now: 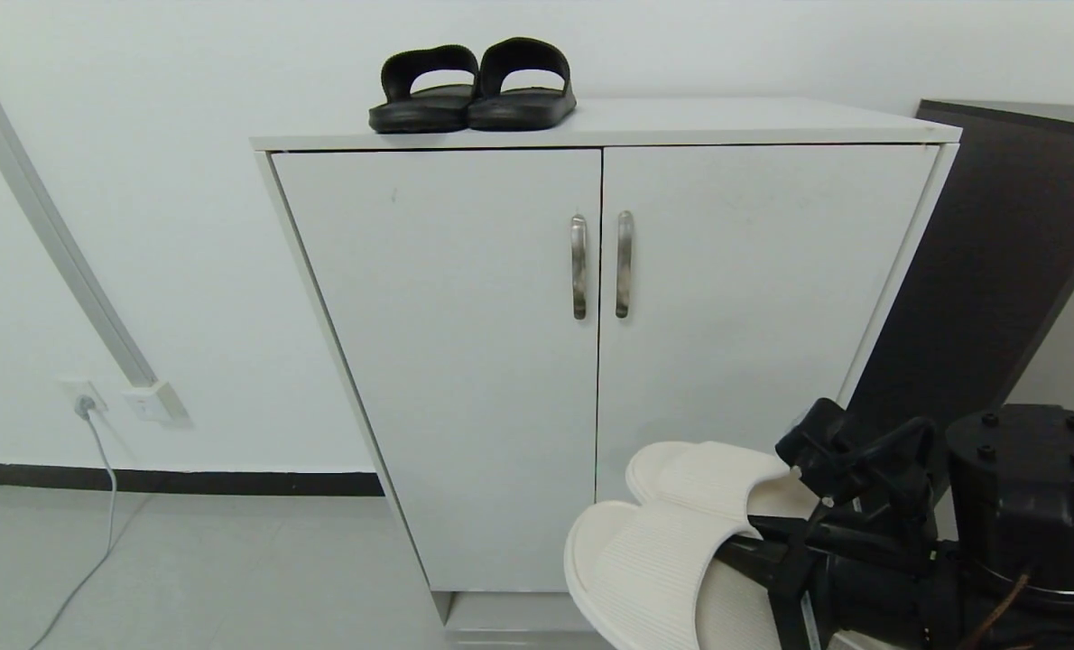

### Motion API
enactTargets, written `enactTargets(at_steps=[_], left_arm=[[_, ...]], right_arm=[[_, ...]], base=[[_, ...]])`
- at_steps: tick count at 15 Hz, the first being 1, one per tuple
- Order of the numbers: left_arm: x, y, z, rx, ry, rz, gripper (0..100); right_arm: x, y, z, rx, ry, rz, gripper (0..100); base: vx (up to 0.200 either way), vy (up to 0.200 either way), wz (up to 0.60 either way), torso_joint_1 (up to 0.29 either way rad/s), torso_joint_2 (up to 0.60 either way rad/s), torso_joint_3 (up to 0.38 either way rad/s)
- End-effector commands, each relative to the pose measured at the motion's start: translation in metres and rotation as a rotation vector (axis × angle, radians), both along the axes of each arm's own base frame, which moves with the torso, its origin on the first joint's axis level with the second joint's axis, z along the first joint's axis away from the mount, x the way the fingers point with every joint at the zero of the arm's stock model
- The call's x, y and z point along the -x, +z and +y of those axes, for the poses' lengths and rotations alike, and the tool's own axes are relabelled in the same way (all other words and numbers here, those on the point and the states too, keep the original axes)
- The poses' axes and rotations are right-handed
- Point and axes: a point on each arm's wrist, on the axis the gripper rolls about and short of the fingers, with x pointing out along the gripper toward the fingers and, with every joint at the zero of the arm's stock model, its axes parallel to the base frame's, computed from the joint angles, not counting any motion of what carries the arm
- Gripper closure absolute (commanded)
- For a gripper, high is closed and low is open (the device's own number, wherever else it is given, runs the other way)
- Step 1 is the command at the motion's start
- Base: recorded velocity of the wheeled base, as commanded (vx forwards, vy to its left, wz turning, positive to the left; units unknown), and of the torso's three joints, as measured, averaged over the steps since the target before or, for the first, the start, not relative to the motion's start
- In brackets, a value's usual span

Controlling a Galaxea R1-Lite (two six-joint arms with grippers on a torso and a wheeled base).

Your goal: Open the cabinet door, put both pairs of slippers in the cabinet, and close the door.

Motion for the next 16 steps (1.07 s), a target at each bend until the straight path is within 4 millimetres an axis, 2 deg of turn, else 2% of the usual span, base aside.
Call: enactTargets(at_steps=[1, 2, 3, 5, 8, 10, 12, 16], left_arm=[[-0.011, 0.033, -0.001, 0.068, -0.029, 0.023, 0], [-0.016, 0.052, -0.001, 0.095, -0.033, 0.011, 0], [-0.022, 0.061, -0.002, 0.091, -0.057, 0.028, 0], [-0.029, 0.075, -0.007, 0.106, -0.264, 0.055, 0], [-0.039, 0.084, -0.010, 0.094, -0.410, 0.087, 0], [-0.052, 0.093, -0.013, 0.107, -0.497, 0.133, 0], [-0.061, 0.099, -0.019, 0.124, -0.644, 0.128, 0], [-0.090, 0.105, -0.035, 0.169, -0.805, 0.172, 0]], right_arm=[[0.001, -0.004, -0.001, 0.018, 0.005, -0.001, 100], [0.001, -0.005, -0.001, 0.018, 0.005, -0.001, 100], [0.000, -0.005, 0.000, 0.016, 0.004, 0.001, 100], [0.000, -0.006, 0.000, 0.021, 0.006, 0.004, 100], [0.000, -0.006, 0.000, 0.020, 0.006, 0.003, 100], [-0.001, -0.006, 0.001, 0.020, 0.006, 0.003, 100], [-0.002, -0.006, 0.003, 0.017, 0.005, 0.002, 100], [-0.005, -0.010, 0.006, 0.004, 0.003, -0.008, 100]], base=[[0.000, 0.000, 0.00, 0.000, 0.00, 0.000], [0.000, 0.000, 0.00, 0.000, 0.00, 0.000], [0.000, 0.000, 0.00, 0.000, 0.00, 0.000], [0.000, 0.000, 0.00, 0.000, 0.00, 0.000], [0.000, 0.000, 0.00, 0.000, 0.00, 0.000], [0.000, 0.000, 0.00, 0.000, 0.00, 0.000], [0.000, 0.000, 0.00, 0.000, 0.00, 0.000], [0.000, 0.000, 0.00, 0.000, 0.00, 0.000]])
